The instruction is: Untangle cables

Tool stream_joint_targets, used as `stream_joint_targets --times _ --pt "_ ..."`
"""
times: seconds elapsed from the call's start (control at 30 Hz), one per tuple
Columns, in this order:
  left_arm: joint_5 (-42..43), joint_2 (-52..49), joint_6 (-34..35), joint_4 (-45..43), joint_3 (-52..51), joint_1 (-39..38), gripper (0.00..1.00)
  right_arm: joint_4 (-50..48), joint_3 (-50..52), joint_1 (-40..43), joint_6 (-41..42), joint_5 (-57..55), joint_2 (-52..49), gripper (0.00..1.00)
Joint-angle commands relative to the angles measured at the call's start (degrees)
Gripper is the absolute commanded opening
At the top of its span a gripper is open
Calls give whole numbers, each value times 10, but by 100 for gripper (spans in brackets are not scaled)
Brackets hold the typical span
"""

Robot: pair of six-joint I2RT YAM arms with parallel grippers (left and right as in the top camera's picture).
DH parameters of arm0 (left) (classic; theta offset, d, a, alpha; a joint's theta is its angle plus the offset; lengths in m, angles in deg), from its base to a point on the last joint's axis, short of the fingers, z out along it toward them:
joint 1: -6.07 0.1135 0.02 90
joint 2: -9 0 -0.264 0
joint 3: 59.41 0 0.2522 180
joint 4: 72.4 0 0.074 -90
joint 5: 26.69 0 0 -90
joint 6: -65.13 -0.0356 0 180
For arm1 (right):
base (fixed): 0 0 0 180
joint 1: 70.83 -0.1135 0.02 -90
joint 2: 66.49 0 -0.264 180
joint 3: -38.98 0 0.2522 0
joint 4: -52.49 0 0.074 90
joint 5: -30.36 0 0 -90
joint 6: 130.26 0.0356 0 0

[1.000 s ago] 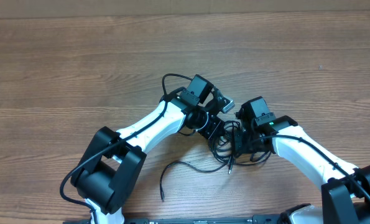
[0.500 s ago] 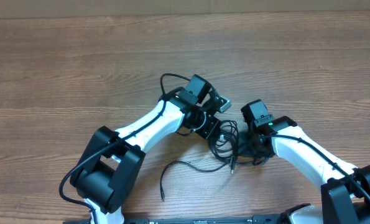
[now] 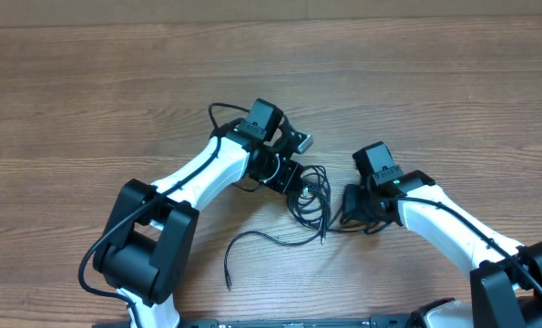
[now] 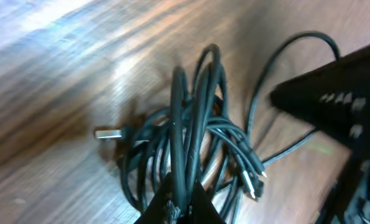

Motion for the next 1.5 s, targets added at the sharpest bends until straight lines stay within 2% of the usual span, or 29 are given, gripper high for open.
stream_joint_targets --times 0.0,0.1,0.23,0.27,0.3,0.33,0.43,0.6,0.9,1.0,1.03,1.13,1.3,1.33,1.47 --pt "63 -3 -35 2 -7 -13 4 -4 3 -1 -128 125 0 9" --pt "103 -3 -62 1 -7 -16 4 -2 3 -1 -136 125 0 11" --pt "133 -3 -64 1 -7 -7 4 -2 3 -1 -137 125 0 12" --pt "147 -3 -68 1 -7 -4 4 -2 3 -1 -143 125 0 15" --pt "166 -3 -75 1 -7 -2 4 -3 3 -1 -150 124 0 27" --pt "181 -3 -78 0 -7 1 4 -4 3 -1 -150 117 0 32" --pt "190 -3 -78 -1 -7 3 4 -11 3 -1 -150 97 0 33" --pt "189 -3 -76 1 -7 3 4 -25 3 -1 -150 94 0 28" --pt "186 -3 -76 1 -7 3 4 -26 3 -1 -150 92 0 4" --pt "184 -3 -76 1 -7 3 4 -24 3 -1 -141 92 0 4" --pt "184 -3 -76 1 -7 3 4 -21 3 -1 -127 83 0 4" --pt "183 -3 -76 1 -7 3 4 11 3 0 -16 4 0 4" --pt "147 -3 -76 11 -7 3 4 126 4 0 259 -199 0 4" --pt "139 -3 -77 15 -7 3 4 138 4 0 282 -216 0 4" --pt "109 -3 -76 28 -7 7 4 143 4 0 282 -221 0 4"
